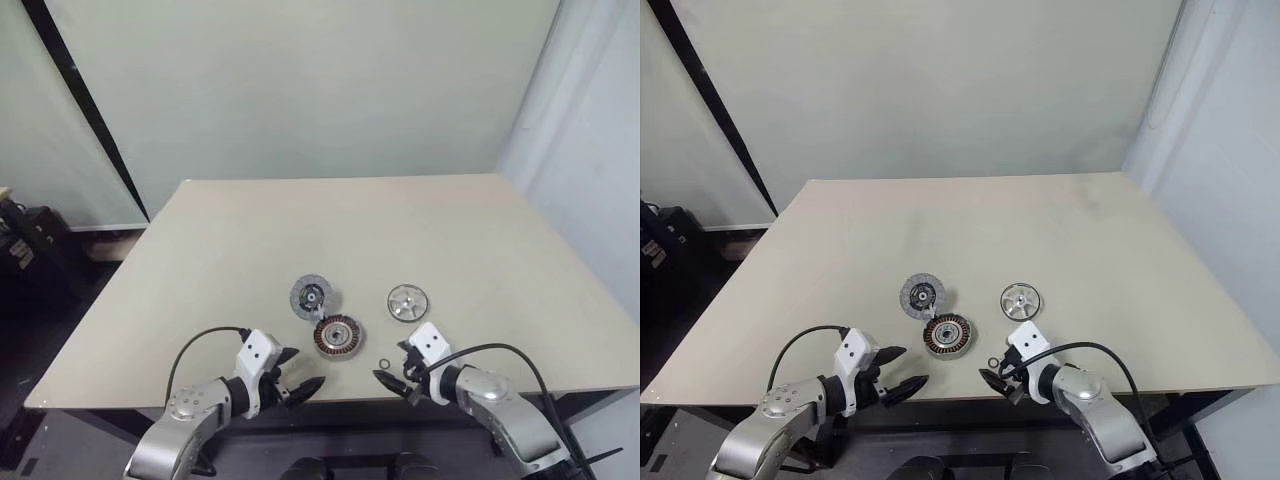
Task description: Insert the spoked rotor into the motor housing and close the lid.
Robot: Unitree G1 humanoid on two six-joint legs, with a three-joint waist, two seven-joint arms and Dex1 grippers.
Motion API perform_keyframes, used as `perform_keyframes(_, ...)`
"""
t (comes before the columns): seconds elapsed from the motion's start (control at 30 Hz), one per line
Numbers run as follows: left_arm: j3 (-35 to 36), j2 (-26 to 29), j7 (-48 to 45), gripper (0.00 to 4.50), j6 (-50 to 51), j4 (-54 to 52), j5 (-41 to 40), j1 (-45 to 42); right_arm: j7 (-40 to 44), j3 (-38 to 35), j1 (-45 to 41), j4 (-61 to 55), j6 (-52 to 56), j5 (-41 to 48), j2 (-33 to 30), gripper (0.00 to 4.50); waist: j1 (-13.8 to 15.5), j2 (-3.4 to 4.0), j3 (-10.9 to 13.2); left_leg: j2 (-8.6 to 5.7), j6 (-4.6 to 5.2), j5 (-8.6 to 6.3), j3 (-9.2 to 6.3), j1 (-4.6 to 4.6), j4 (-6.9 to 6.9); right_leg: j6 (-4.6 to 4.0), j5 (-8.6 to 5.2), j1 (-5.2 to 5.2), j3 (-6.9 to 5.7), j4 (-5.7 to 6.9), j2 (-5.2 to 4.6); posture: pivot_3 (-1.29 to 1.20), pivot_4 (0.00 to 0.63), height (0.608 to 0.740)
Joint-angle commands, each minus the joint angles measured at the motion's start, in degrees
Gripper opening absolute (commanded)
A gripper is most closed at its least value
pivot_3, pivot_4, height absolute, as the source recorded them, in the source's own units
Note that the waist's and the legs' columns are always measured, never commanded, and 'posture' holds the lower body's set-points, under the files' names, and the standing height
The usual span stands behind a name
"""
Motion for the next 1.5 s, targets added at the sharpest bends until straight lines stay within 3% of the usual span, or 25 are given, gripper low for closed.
perform_keyframes(0.03,-0.9,0.5,-0.3,4.50,-0.9,-2.3,0.6,0.4,-0.6,0.4,-1.5,0.7,-1.9,-1.3,0.6,4.49,0.0,0.00,0.0,0.00,0.00,0.00,0.00,0.00,0.00,0.00,0.00,0.00,0.00,0.00,0.00,0.00,0.000,0.740)
perform_keyframes(0.37,-1.2,0.7,-0.1,4.50,-1.4,-1.8,1.2,0.8,-0.9,0.8,-2.5,4.4,-3.6,-2.4,2.0,4.49,0.0,0.00,0.0,0.03,0.00,0.00,0.00,0.02,0.01,0.00,0.00,0.01,-0.01,0.01,0.01,0.00,0.000,0.740)
perform_keyframes(0.47,-1.3,0.6,-0.1,4.50,-1.6,-1.7,1.4,0.6,-1.0,0.8,-2.4,4.8,-3.8,-2.6,2.4,3.96,0.0,0.00,0.0,0.03,0.00,0.00,0.01,0.02,0.01,0.00,0.00,0.01,0.01,0.00,0.01,0.00,0.000,0.740)
perform_keyframes(0.73,-1.2,0.4,-0.3,4.50,-1.9,-0.7,1.9,-0.5,-1.0,0.6,-2.2,4.9,-3.4,-2.7,2.1,1.08,0.0,0.00,0.0,0.02,0.00,0.00,0.07,0.02,0.00,0.00,0.00,0.02,-0.02,0.02,0.04,0.00,0.000,0.740)
perform_keyframes(0.8,-1.3,0.3,-0.3,4.50,-2.0,-0.5,1.9,-0.7,-1.1,0.3,-2.2,4.8,-3.5,-2.6,2.0,0.67,0.0,0.00,0.0,0.02,0.00,0.00,0.09,0.03,0.01,0.00,0.00,0.04,-0.01,0.01,0.04,0.00,0.000,0.740)
perform_keyframes(1.17,-0.1,0.0,0.1,4.50,-3.6,1.5,1.8,-1.5,-2.0,-3.2,-5.2,2.3,-2.9,0.7,6.2,0.68,-0.1,0.00,0.0,0.05,0.00,0.00,0.14,0.04,0.01,0.01,0.00,0.01,0.00,0.03,0.05,0.00,0.000,0.740)
perform_keyframes(1.5,3.3,-1.5,1.1,4.50,-5.8,3.6,0.4,-1.8,-0.2,1.3,-14.5,6.2,-1.4,-0.6,9.7,0.68,0.0,-0.01,0.0,0.04,0.02,0.01,0.14,0.08,0.01,0.01,0.02,0.01,0.01,0.07,0.09,0.00,0.000,0.740)
